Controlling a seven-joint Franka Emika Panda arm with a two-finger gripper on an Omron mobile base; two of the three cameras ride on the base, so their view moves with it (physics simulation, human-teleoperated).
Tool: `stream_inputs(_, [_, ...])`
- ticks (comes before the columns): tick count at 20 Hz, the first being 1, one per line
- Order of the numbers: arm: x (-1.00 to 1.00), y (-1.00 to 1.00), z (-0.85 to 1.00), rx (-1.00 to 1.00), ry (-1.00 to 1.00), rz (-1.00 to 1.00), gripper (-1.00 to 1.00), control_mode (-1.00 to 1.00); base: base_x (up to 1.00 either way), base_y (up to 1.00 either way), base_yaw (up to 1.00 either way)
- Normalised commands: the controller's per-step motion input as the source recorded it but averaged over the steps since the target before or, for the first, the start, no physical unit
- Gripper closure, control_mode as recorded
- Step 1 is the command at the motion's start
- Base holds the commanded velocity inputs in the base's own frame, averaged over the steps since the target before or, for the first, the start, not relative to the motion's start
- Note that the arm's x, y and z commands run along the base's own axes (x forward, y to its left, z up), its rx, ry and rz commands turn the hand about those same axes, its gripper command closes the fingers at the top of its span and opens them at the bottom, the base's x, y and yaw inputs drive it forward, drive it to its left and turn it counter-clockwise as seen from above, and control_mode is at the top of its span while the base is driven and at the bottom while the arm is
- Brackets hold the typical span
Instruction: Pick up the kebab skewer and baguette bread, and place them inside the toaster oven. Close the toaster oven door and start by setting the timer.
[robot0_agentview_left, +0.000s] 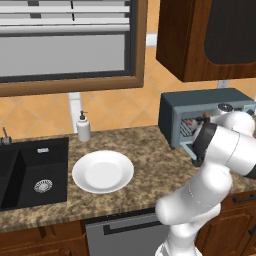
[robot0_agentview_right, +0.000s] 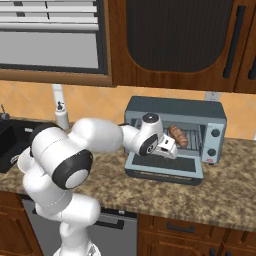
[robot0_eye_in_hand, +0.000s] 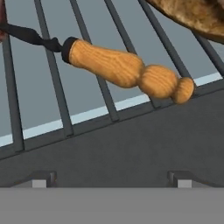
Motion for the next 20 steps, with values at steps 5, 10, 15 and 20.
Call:
stream_inputs(5, [0.14,-0.05,0.0,0.0,0.0,-0.12,-1.0,-1.0,0.0,0.0,0.0])
stream_inputs(10, [0.25,0.0,0.0,0.01,0.0,-0.16,-1.0,-1.0,0.0,0.0,0.0])
stream_inputs(15, [0.1,0.0,0.0,0.04,0.0,-0.13,-1.0,-1.0,0.0,0.0,0.0])
stream_inputs(20, [0.09,-0.01,0.0,0.04,0.0,-0.11,-1.0,-1.0,0.0,0.0,0.0])
